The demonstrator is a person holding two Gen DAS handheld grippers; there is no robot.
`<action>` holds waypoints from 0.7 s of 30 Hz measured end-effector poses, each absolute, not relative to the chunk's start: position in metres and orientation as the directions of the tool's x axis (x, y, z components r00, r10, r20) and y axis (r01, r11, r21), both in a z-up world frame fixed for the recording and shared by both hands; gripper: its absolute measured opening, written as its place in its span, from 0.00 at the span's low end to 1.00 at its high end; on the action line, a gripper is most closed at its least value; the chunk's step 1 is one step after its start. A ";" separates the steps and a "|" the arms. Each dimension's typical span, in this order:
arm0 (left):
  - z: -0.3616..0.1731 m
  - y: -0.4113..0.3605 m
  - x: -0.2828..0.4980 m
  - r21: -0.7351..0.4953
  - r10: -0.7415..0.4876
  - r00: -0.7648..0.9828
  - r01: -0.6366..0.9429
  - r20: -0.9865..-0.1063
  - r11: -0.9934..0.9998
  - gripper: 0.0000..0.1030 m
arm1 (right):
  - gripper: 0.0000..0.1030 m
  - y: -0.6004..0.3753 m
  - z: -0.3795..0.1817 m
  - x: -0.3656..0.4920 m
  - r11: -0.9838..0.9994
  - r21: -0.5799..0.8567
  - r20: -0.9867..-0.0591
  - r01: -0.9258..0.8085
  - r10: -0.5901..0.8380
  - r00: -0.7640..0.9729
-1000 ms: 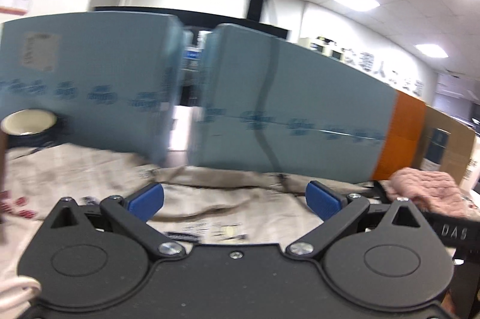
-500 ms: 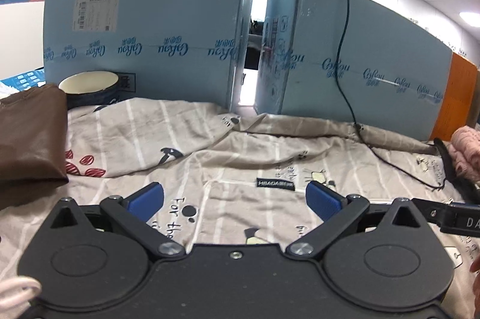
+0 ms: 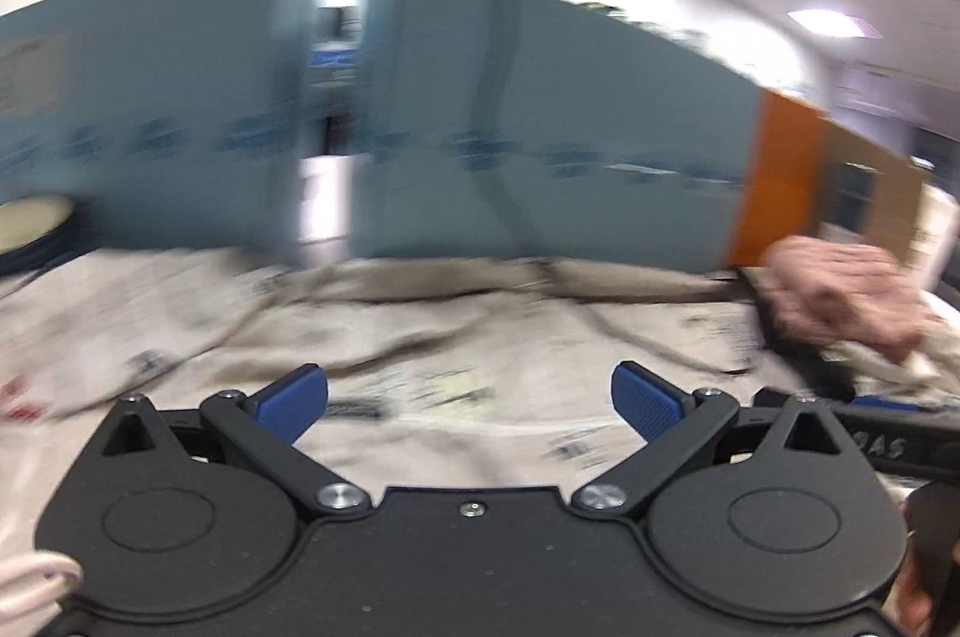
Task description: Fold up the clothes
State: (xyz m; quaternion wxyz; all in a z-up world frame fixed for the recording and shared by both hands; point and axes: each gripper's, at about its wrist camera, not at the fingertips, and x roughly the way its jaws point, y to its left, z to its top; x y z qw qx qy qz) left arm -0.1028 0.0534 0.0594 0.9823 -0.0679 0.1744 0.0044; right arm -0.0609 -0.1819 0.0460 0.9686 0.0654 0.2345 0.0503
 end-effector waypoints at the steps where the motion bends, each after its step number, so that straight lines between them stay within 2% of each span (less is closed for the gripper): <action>1: 0.062 0.046 -0.096 -0.126 -0.040 0.943 -0.002 -0.331 0.992 1.00 | 1.00 -0.191 0.045 -0.061 0.987 0.155 -0.453 -0.036 0.103 0.886; 4: 0.064 0.022 -0.072 -0.115 -0.096 0.940 0.061 -0.329 0.992 1.00 | 1.00 -0.214 0.039 -0.057 0.987 0.155 -0.472 0.052 0.028 0.881; 10: 0.044 -0.023 -0.028 -0.123 -0.201 0.891 0.165 -0.407 0.979 1.00 | 1.00 -0.246 0.026 -0.042 0.978 0.145 -0.511 0.148 -0.054 0.858; 15: 0.023 -0.046 -0.007 -0.033 -0.170 0.843 0.179 -0.511 0.983 1.00 | 1.00 -0.247 0.016 -0.029 0.981 0.131 -0.550 0.141 -0.046 0.834; 21: 0.010 -0.045 -0.001 -0.021 -0.129 0.816 0.141 -0.564 0.990 1.00 | 1.00 -0.248 0.010 -0.023 0.981 0.135 -0.586 0.142 -0.037 0.810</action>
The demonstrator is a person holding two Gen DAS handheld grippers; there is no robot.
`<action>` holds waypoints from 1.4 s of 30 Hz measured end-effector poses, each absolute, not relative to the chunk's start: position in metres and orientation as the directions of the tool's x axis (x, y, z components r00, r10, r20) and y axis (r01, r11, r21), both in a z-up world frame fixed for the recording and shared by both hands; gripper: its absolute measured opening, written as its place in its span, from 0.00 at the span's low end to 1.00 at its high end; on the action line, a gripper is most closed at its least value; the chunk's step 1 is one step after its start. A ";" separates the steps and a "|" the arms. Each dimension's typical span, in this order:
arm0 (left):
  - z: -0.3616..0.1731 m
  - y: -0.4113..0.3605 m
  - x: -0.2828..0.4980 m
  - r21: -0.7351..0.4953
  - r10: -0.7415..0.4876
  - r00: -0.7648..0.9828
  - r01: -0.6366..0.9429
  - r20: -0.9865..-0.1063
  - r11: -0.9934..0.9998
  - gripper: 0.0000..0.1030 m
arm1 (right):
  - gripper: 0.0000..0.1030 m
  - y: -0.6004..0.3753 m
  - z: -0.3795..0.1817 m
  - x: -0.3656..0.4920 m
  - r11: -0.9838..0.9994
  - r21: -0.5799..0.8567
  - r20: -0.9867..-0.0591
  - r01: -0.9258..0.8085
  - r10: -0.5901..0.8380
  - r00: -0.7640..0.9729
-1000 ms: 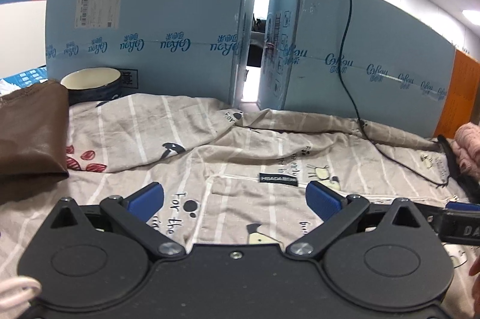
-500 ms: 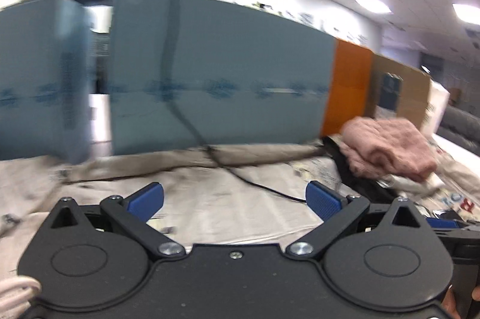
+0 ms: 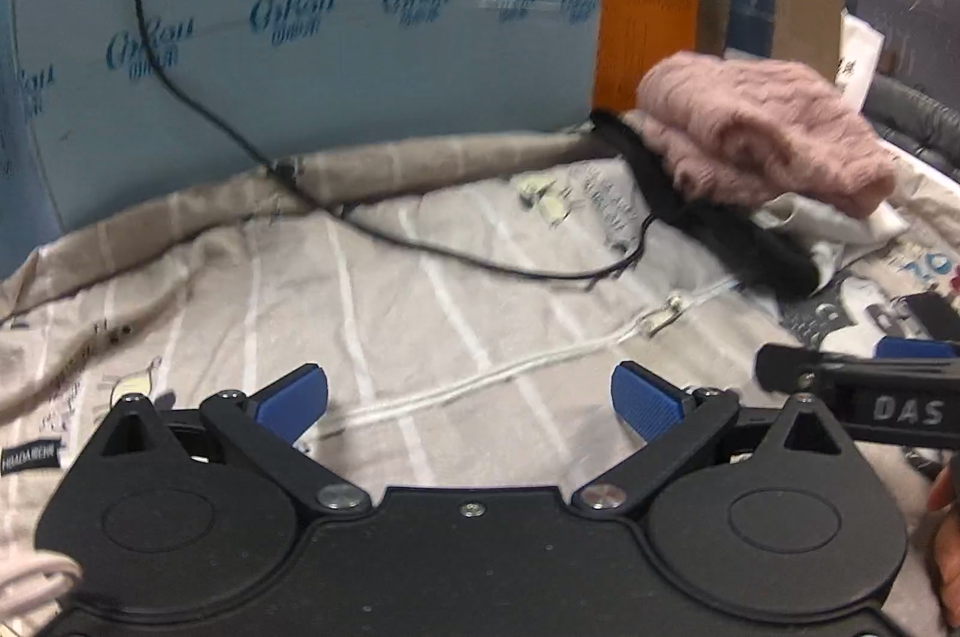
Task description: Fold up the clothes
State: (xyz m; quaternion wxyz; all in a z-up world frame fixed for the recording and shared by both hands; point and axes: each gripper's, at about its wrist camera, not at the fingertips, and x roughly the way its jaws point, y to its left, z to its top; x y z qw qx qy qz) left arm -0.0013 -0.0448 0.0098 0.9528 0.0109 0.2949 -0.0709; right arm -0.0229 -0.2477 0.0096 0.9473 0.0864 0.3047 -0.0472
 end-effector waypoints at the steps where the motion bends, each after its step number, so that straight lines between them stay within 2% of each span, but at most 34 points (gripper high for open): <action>1: 0.008 -0.044 0.000 -0.016 -0.113 0.812 0.127 -0.573 0.992 1.00 | 1.00 -0.247 0.009 -0.023 0.981 0.131 -0.588 0.142 -0.039 0.808; 5: 0.004 -0.046 0.003 0.008 -0.078 0.799 0.102 -0.596 0.995 1.00 | 1.00 -0.243 0.008 -0.020 0.985 0.100 -0.600 0.142 -0.054 0.798; 13: 0.003 -0.043 0.004 -0.010 -0.087 0.795 0.102 -0.600 0.995 1.00 | 1.00 -0.229 0.007 -0.016 0.990 -0.008 -0.621 0.140 -0.115 0.776; 42: 0.002 -0.045 0.004 -0.004 -0.082 0.793 0.099 -0.604 0.995 1.00 | 1.00 -0.232 0.005 -0.016 0.990 0.009 -0.622 0.137 -0.102 0.776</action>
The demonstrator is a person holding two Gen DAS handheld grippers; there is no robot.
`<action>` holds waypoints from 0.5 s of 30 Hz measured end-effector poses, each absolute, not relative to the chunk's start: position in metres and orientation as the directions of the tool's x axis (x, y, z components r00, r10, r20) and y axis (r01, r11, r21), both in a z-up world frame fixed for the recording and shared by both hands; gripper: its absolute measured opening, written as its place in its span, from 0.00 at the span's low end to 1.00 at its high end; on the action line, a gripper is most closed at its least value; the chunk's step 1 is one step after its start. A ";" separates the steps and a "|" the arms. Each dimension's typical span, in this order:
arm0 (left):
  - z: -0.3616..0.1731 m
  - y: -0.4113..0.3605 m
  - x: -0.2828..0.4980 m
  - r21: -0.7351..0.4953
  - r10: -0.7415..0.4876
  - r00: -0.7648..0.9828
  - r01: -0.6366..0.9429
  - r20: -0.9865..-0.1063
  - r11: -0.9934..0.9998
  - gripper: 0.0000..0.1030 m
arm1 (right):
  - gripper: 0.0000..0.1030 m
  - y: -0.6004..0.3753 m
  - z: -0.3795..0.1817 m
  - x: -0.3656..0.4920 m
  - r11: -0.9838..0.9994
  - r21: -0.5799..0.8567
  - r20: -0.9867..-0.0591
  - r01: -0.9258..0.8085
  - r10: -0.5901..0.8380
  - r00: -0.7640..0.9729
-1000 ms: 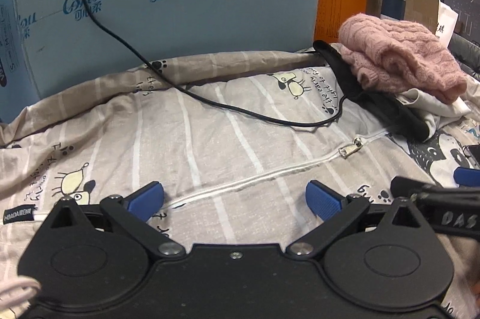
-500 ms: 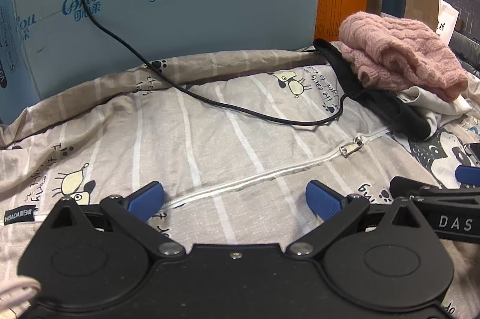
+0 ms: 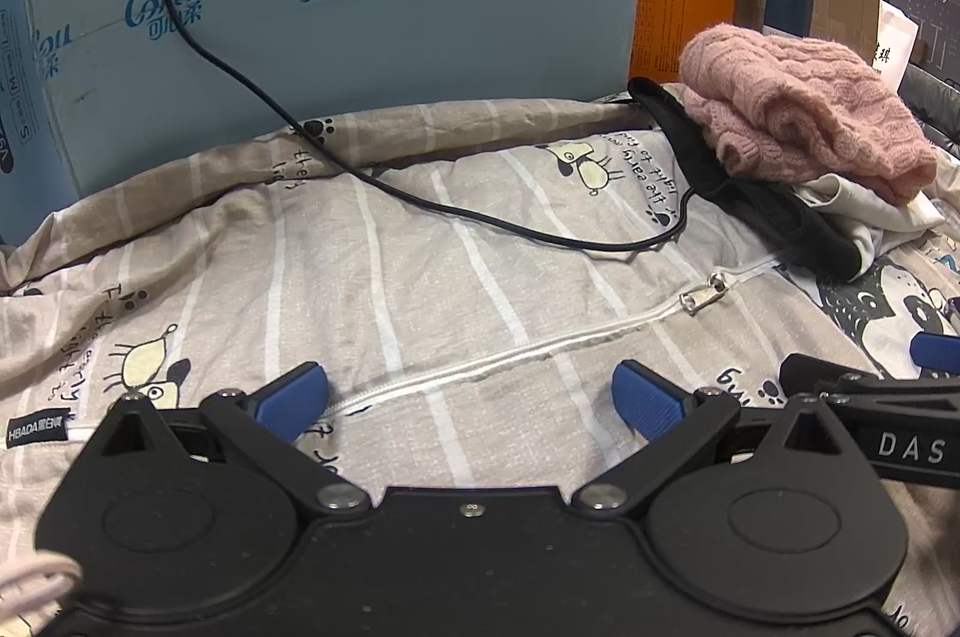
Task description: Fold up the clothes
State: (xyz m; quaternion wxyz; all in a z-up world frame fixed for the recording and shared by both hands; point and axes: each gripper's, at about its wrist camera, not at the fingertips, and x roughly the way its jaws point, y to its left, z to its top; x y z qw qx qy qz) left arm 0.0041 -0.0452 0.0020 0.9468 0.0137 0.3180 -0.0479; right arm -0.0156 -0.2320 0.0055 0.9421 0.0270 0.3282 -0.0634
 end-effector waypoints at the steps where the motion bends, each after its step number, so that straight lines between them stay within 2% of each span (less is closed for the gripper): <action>1: 0.002 -0.045 0.004 -0.004 -0.081 0.793 0.099 -0.604 0.995 1.00 | 1.00 -0.232 0.005 -0.016 0.990 0.009 -0.622 0.137 -0.102 0.776; 15: 0.002 -0.044 0.004 -0.004 -0.082 0.792 0.100 -0.605 0.995 1.00 | 1.00 -0.232 0.006 -0.015 0.991 0.010 -0.622 0.136 -0.101 0.777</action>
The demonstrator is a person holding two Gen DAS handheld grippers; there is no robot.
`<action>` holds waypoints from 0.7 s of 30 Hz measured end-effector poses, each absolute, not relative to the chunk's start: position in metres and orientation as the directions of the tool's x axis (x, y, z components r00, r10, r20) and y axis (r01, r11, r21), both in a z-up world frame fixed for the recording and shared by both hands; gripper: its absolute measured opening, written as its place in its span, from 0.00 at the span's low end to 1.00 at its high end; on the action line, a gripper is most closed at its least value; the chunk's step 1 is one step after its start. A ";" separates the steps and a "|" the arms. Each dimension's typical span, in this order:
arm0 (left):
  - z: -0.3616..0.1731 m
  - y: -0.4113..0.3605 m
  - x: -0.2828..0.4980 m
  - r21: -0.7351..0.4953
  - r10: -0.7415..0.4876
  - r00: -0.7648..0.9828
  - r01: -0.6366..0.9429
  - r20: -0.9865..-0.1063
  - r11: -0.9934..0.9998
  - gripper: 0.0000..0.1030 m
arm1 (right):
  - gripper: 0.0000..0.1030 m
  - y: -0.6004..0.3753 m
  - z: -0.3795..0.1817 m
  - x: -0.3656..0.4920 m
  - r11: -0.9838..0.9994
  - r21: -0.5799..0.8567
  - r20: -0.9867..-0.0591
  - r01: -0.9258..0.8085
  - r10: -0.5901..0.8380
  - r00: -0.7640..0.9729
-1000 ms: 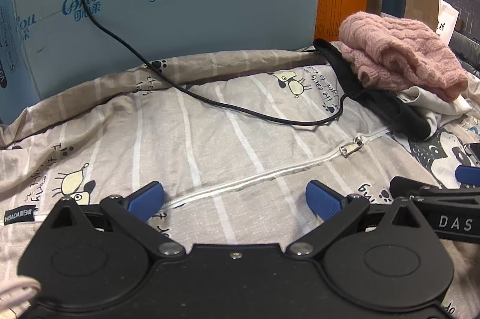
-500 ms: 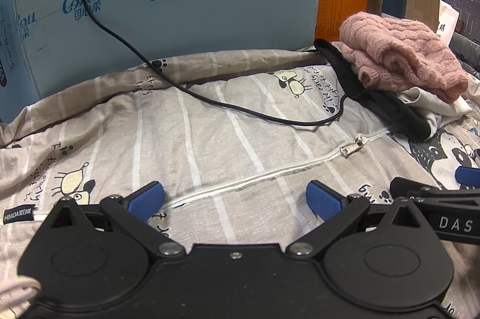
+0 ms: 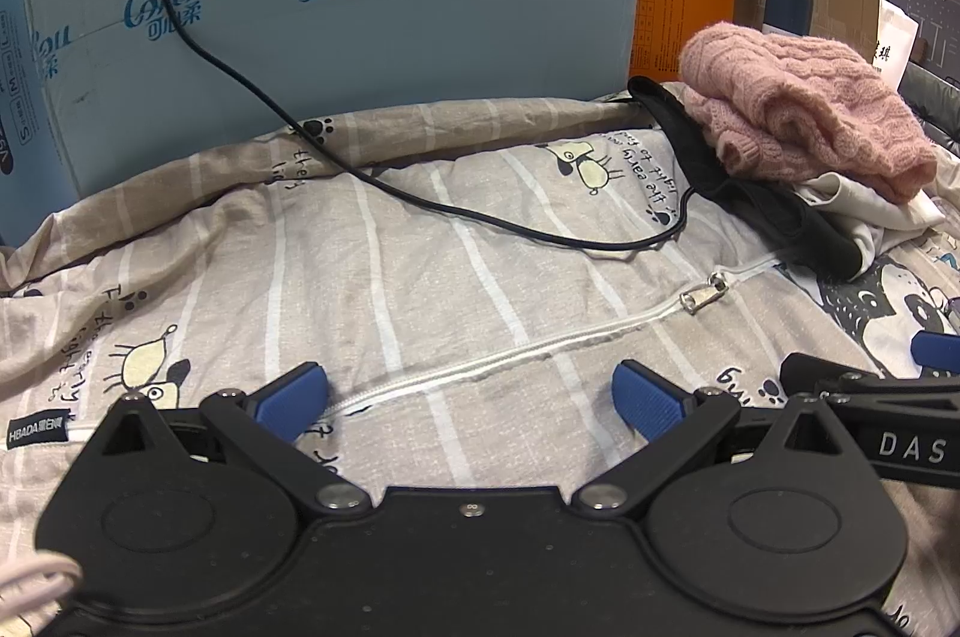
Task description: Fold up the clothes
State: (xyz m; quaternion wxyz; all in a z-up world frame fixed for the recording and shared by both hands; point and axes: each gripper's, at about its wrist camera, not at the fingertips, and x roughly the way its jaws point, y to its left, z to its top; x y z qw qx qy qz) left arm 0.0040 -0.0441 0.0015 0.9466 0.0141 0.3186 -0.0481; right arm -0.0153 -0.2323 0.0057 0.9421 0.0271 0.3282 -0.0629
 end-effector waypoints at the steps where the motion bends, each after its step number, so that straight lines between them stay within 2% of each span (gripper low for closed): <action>1: 0.002 -0.044 0.004 -0.004 -0.082 0.792 0.100 -0.605 0.995 1.00 | 1.00 -0.232 0.006 -0.015 0.991 0.010 -0.622 0.136 -0.101 0.777; 21: 0.002 -0.046 0.004 -0.005 -0.081 0.792 0.098 -0.605 0.995 1.00 | 1.00 -0.232 0.006 -0.015 0.991 0.010 -0.622 0.136 -0.100 0.777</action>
